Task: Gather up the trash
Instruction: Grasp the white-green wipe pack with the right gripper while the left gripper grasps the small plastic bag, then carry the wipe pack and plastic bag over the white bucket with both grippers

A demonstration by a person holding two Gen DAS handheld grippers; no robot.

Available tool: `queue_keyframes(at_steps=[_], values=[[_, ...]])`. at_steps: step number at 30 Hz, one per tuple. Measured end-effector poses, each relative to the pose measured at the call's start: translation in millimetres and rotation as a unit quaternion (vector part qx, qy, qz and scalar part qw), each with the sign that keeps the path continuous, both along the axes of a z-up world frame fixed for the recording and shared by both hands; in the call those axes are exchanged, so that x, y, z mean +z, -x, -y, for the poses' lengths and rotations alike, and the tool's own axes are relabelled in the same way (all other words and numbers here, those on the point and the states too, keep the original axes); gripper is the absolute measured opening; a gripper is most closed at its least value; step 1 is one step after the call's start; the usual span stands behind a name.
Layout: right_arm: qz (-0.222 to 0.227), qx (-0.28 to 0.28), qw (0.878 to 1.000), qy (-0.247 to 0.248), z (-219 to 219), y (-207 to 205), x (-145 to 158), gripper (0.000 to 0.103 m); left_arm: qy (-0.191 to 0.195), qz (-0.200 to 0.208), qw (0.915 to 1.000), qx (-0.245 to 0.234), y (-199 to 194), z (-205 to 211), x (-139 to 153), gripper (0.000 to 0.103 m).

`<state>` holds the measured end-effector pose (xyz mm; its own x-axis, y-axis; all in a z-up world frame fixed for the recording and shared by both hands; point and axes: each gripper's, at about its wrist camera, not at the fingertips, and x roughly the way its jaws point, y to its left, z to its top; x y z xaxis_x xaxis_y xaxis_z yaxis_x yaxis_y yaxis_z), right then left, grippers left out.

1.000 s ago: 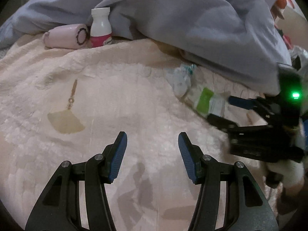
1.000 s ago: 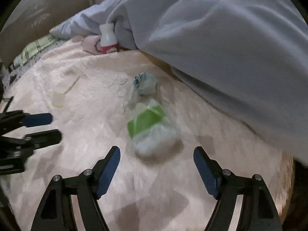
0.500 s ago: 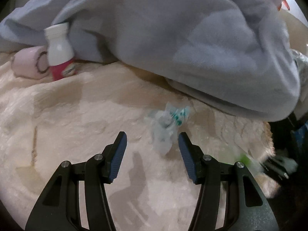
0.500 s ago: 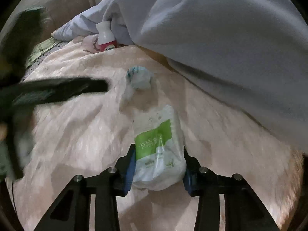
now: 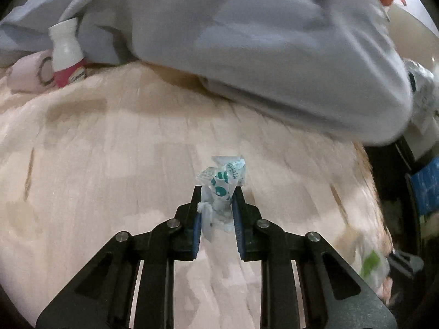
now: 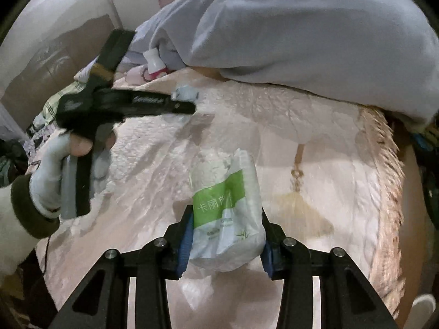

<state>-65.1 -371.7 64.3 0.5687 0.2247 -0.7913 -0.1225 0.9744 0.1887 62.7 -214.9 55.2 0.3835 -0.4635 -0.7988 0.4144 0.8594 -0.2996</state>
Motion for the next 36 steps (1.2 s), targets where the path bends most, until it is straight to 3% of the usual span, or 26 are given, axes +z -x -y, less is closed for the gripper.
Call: queue_keyframes(at_steps=[7, 13, 25, 36], values=[[0.007, -0.023, 0.999, -0.023, -5.7, 50.8, 3.5, 0.040, -0.032, 0.022, 0.9990, -0.021, 87.7, -0.5, 11.2, 0.018], [0.009, -0.049, 0.998, -0.024, -10.4, 93.4, 3.0, 0.040, -0.031, 0.033, 0.9987, -0.023, 148.6, 2.0, 17.7, 0.018], [0.024, -0.097, 0.995, -0.030, -6.8, 144.3, 7.2, 0.040, -0.047, 0.057, 0.9967, -0.034, 205.8, 17.7, 22.8, 0.018], [0.041, -0.141, 0.989, -0.029, 22.5, 182.4, 19.7, 0.040, -0.042, 0.079, 0.9932, -0.075, 236.5, 54.0, 36.0, 0.018]])
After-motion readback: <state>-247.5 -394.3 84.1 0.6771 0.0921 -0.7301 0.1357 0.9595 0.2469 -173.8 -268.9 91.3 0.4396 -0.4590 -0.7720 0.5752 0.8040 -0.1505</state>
